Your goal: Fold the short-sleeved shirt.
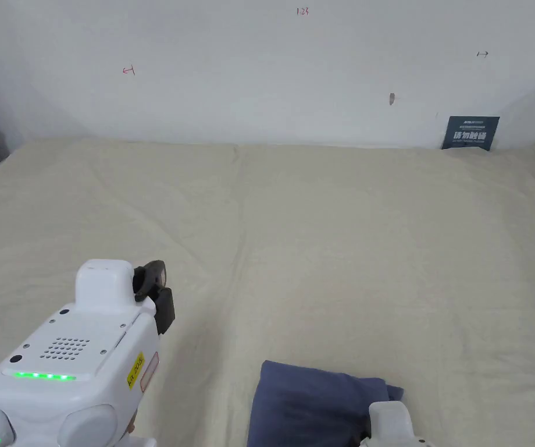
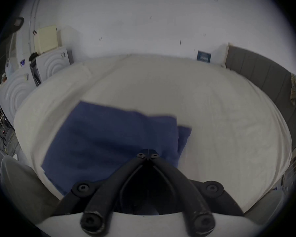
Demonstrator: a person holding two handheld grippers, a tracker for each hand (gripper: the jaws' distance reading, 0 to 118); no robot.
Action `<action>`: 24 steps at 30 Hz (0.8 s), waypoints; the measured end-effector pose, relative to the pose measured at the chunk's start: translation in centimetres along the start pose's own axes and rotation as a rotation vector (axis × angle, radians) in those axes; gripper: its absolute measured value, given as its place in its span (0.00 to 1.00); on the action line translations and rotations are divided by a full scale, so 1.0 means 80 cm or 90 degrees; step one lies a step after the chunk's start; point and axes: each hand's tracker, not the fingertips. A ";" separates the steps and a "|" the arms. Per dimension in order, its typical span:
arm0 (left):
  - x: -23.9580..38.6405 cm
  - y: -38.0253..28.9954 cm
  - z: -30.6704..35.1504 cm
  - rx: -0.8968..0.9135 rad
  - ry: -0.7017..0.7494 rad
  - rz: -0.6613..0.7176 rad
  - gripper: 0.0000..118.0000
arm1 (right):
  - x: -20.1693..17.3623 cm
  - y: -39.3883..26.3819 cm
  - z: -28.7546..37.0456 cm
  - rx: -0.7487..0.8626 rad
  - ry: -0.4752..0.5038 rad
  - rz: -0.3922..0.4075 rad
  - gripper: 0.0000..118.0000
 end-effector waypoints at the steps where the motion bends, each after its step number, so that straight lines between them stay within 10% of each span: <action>1: 0.000 -0.005 -0.003 -0.018 -0.007 0.008 0.00 | 0.000 -0.008 -0.012 -0.029 -0.004 0.000 0.00; 8: 0.001 -0.064 -0.041 -0.217 -0.115 0.144 0.10 | 0.004 -0.018 -0.015 0.013 0.004 0.001 0.00; 13: 0.003 -0.132 -0.104 -0.430 -0.195 0.279 0.90 | 0.005 -0.017 -0.010 0.015 0.016 0.008 0.00; 20: 0.003 -0.209 -0.171 -0.536 -0.258 0.323 0.87 | 0.010 -0.017 -0.010 0.012 0.025 0.006 0.00; 24: 0.009 -0.229 -0.185 -0.587 -0.303 0.364 0.48 | 0.012 -0.018 -0.011 0.012 0.030 0.010 0.00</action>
